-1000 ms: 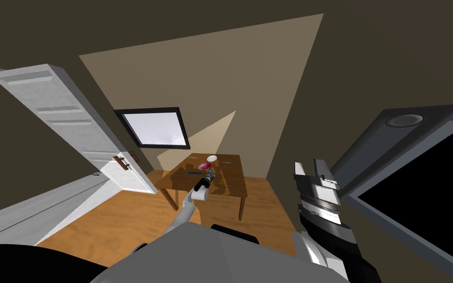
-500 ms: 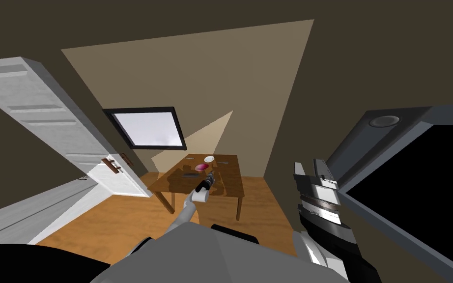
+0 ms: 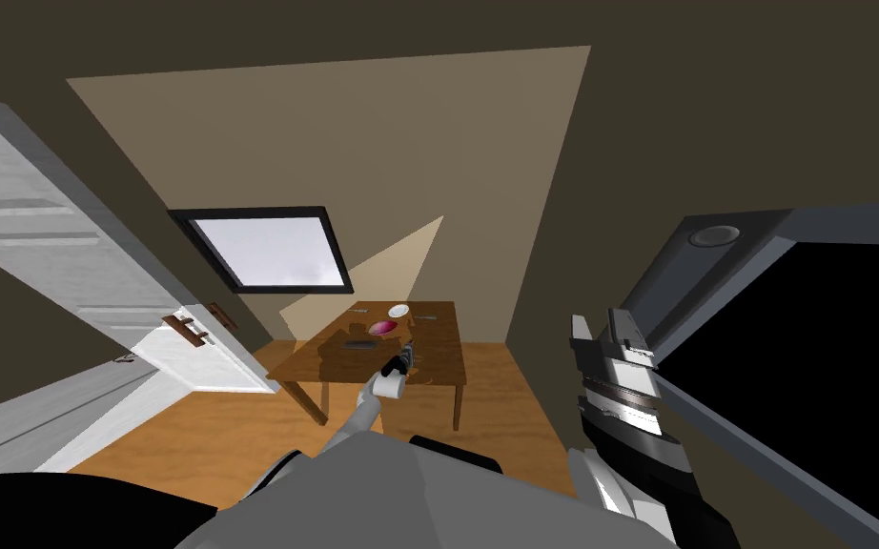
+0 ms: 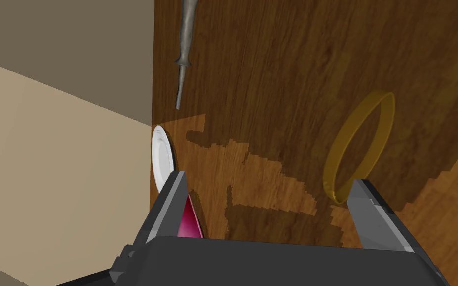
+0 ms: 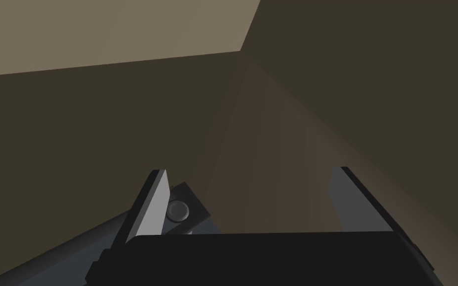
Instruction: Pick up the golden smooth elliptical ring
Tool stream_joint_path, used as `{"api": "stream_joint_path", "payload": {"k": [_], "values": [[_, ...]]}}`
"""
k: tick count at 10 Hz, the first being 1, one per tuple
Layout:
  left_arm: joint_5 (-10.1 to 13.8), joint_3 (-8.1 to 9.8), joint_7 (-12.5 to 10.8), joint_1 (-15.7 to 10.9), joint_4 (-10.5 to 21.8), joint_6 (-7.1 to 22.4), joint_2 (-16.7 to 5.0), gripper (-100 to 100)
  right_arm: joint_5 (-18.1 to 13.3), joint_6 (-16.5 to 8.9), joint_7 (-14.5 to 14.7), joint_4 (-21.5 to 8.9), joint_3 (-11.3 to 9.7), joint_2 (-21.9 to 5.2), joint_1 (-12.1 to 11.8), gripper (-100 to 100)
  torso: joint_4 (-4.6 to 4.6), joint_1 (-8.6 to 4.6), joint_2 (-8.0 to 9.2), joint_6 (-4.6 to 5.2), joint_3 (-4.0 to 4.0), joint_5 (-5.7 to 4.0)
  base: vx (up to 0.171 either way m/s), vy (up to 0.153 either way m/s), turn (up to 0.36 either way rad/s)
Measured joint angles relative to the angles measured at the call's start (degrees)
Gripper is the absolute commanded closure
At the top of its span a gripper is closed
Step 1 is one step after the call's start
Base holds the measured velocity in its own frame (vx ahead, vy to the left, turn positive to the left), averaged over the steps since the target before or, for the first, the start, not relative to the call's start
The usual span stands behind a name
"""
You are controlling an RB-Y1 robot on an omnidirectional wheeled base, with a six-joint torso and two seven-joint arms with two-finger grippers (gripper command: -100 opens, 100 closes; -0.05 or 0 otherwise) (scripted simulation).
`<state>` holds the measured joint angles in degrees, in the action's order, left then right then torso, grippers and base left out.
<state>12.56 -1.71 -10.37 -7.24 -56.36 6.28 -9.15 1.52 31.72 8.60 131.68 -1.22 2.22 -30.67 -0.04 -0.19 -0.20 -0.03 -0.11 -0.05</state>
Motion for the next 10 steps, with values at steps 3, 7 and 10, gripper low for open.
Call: {"api": "stream_joint_path", "payload": {"k": [3,7,10], "values": [[-1.0,-0.12,0.5,1.0,1.8,1.7,0.3,0,0.0,0.0,0.0,0.0,0.0,0.0,0.0,0,0.01,0.1,0.03,-0.01,0.02,0.01,0.039,-0.019,-0.021],[-1.3,2.02,0.4,-0.5,6.1,-0.9,0.6,-100,0.0,0.0,0.0,0.0,0.0,0.0,0.0,0,0.04,0.28,0.14,0.0,0.09,0.05,0.013,0.02,-0.127],[-1.6,3.22,0.5,-1.1,7.8,-2.0,0.9,100,0.0,0.0,0.0,0.0,0.0,0.0,0.0,0,0.04,0.2,0.18,-0.02,0.11,0.04,0.003,0.006,-0.023]]}}
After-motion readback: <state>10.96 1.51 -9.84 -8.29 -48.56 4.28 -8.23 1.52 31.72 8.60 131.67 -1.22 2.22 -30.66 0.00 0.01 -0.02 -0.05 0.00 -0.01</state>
